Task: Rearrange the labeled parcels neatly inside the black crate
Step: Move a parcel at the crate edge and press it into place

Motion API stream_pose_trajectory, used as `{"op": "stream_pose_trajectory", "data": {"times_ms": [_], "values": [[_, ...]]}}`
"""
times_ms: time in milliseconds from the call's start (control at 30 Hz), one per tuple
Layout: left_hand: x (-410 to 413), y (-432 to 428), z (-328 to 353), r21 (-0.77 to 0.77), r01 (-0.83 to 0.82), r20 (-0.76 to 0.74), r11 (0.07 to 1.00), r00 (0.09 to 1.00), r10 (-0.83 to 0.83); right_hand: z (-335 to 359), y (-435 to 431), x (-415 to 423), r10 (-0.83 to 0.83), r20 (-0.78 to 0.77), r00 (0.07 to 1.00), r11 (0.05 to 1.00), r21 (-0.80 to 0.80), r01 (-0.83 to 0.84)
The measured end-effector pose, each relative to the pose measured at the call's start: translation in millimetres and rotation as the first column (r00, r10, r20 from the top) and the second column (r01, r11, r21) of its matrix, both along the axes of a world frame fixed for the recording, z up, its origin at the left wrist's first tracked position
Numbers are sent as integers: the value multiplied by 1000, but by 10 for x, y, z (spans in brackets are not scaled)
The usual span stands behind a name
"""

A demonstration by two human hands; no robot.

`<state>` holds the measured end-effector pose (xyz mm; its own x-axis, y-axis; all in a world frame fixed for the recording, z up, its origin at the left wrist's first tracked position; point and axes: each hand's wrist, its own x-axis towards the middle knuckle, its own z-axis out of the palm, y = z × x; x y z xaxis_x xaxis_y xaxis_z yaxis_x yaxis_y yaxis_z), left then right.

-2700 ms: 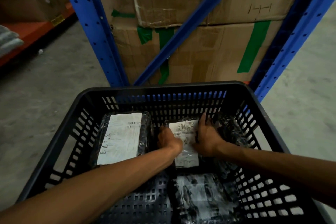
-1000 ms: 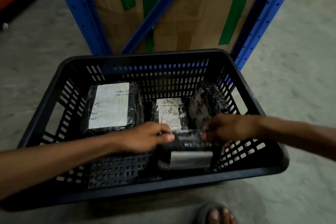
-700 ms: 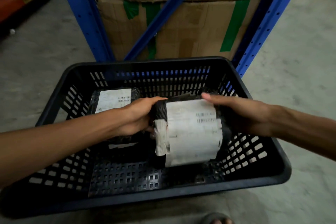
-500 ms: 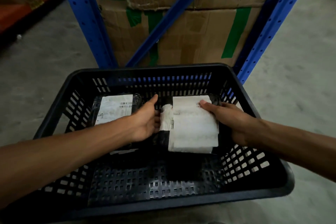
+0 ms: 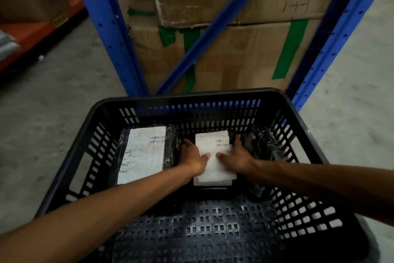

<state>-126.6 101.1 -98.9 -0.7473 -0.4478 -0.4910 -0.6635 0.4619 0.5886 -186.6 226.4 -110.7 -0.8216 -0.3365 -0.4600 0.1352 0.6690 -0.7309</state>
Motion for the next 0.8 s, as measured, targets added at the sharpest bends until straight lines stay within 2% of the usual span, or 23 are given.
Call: {"op": "stream_pose_trajectory", "data": {"times_ms": [200,300,367,400,467,500,533,600,667,700,733,800], "values": [[-34,69,-47,-120,-21,42,993,999,26,-25,27,-139,70,78,994,997,38,-74],[-6,21,4,-175,112,89,978,991,-97,238,3,-166,260,-130,957,922,327,-206],[-8,21,114,-222,157,51,962,988,-149,517,35,-188,466,-253,848,799,532,-280],[-11,52,182,-247,169,-25,954,983,-181,686,87,-200,578,-291,762,712,637,-297],[28,185,297,-251,193,-263,949,929,-259,992,252,-263,791,-342,507,518,816,-257],[82,290,328,-217,195,-350,956,899,-263,1107,374,-290,855,-343,390,456,855,-247],[155,411,322,-146,200,-372,969,897,-241,1191,514,-302,895,-328,302,409,875,-261],[292,705,281,131,196,-196,972,966,-168,1271,769,-237,943,-273,189,322,891,-321],[369,996,208,377,141,73,915,981,-181,1242,944,-130,966,-199,167,251,876,-412],[368,1100,157,435,107,157,894,969,-192,1213,990,-92,973,-174,155,226,860,-457],[345,1197,102,476,79,209,876,957,-200,1156,1012,-86,983,-131,129,177,864,-472],[275,1316,34,477,51,203,878,965,-166,999,1006,-67,997,-20,81,51,910,-411]]}}
